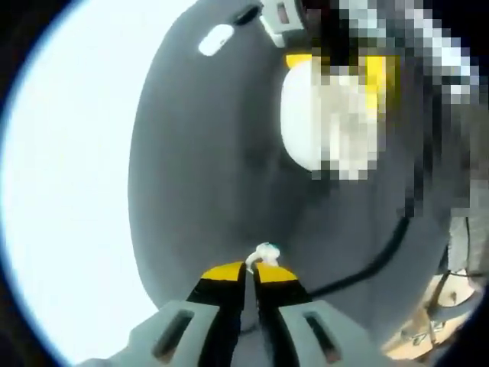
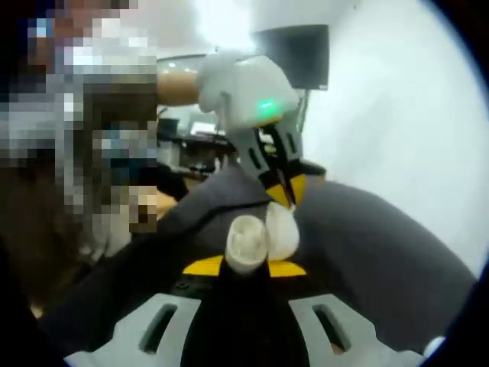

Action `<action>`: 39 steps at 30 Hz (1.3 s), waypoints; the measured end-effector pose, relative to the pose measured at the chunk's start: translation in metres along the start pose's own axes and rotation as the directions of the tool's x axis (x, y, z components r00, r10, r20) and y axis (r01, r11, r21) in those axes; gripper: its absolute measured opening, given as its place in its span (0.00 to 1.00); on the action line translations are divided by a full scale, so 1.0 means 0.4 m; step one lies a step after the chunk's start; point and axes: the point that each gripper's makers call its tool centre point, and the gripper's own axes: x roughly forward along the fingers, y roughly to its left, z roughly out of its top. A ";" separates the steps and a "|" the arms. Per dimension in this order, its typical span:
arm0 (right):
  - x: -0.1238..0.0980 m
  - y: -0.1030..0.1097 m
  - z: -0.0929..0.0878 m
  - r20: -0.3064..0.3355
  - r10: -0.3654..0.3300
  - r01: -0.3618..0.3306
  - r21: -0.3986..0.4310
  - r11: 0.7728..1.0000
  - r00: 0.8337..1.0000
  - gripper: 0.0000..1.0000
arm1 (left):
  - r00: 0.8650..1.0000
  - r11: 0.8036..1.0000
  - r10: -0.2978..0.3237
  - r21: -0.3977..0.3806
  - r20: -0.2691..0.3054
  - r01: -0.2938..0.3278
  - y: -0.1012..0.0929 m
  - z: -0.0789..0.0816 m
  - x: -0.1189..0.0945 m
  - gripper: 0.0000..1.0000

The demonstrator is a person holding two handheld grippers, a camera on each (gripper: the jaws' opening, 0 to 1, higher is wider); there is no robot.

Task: Pick up three earphones and place each one into its charging case using tactile feedback, ensure that each earphone is properly inserted and securely positioned inside the case.

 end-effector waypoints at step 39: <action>0.002 -0.001 0.001 0.002 -0.002 0.002 0.008 1.000 1.000 0.21 | 0.163 0.681 0.369 -0.386 0.915 0.622 0.209 -0.091 -0.281 0.00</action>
